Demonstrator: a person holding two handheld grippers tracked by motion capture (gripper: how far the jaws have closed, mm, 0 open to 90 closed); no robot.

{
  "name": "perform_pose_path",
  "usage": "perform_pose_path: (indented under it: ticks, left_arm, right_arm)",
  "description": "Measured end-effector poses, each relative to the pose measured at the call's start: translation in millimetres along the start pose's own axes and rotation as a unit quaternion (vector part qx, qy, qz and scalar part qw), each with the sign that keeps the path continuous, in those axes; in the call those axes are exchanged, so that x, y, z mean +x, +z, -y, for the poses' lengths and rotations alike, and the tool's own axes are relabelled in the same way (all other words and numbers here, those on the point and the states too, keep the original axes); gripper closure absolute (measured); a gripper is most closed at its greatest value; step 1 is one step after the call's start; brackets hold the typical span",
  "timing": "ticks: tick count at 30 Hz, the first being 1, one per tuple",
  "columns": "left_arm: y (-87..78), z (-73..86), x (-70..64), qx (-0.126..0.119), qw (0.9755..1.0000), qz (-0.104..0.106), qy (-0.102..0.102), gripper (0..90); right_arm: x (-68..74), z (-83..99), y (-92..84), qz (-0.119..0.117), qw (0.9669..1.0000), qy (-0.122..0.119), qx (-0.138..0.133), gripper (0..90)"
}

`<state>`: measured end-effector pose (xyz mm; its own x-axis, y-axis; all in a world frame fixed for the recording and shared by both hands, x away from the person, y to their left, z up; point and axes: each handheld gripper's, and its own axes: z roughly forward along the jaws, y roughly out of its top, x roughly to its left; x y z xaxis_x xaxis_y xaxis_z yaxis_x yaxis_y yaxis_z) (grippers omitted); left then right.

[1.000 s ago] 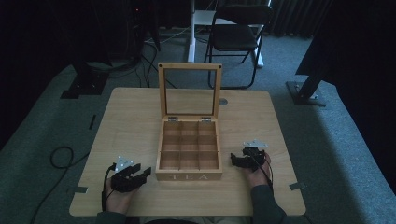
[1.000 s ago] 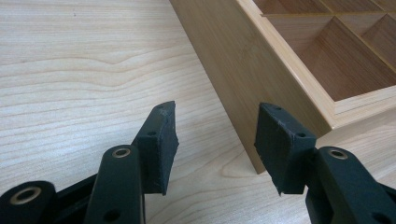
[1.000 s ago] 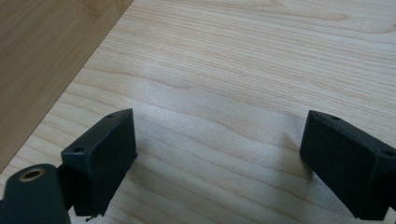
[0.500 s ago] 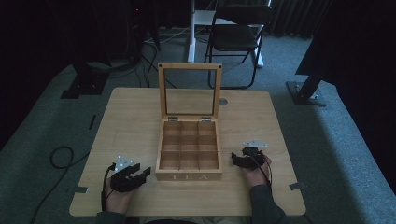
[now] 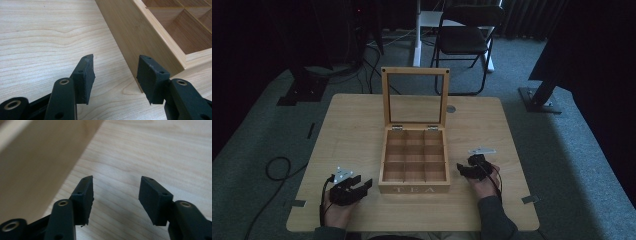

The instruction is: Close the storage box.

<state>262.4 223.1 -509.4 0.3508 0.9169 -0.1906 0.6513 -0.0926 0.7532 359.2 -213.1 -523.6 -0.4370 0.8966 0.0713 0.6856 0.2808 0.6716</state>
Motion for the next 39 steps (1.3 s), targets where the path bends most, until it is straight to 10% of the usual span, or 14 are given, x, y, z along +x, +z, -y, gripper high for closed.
perform_pose_path:
  ticks: [39]
  left_arm:
    - [12.8,-2.8,14.7,0.018,0.9993,-0.032,0.009,47.9]
  right_arm:
    - [22.1,-74.7,-28.4,-0.014,0.9958,-0.049,-0.077,50.0]
